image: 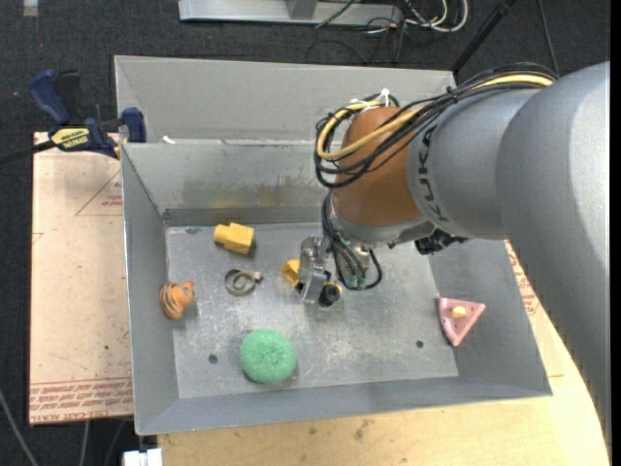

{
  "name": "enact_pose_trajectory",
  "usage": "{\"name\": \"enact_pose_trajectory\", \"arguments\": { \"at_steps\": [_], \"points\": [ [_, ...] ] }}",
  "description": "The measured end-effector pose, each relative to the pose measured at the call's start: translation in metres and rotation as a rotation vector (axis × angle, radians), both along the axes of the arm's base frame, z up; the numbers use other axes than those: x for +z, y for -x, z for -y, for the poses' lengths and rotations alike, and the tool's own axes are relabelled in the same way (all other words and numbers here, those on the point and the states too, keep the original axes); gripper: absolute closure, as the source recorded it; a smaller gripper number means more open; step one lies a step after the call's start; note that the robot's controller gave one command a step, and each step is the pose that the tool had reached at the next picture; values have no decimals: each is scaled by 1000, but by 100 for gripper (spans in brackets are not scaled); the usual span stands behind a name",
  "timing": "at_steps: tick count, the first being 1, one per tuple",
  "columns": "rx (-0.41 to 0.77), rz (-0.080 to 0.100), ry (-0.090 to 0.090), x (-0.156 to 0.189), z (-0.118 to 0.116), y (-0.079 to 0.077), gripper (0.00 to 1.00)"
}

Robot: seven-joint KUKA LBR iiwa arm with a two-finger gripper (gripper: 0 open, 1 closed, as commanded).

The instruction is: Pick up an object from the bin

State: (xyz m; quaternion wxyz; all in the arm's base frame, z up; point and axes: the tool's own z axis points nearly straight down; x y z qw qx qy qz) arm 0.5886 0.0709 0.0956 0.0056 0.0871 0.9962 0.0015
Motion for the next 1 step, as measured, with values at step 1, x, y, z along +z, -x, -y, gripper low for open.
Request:
{"name": "enact_pose_trajectory", "arguments": {
  "at_steps": [1],
  "points": [
    [4,0,2,-13,-9,-10,100]
  ]
}}
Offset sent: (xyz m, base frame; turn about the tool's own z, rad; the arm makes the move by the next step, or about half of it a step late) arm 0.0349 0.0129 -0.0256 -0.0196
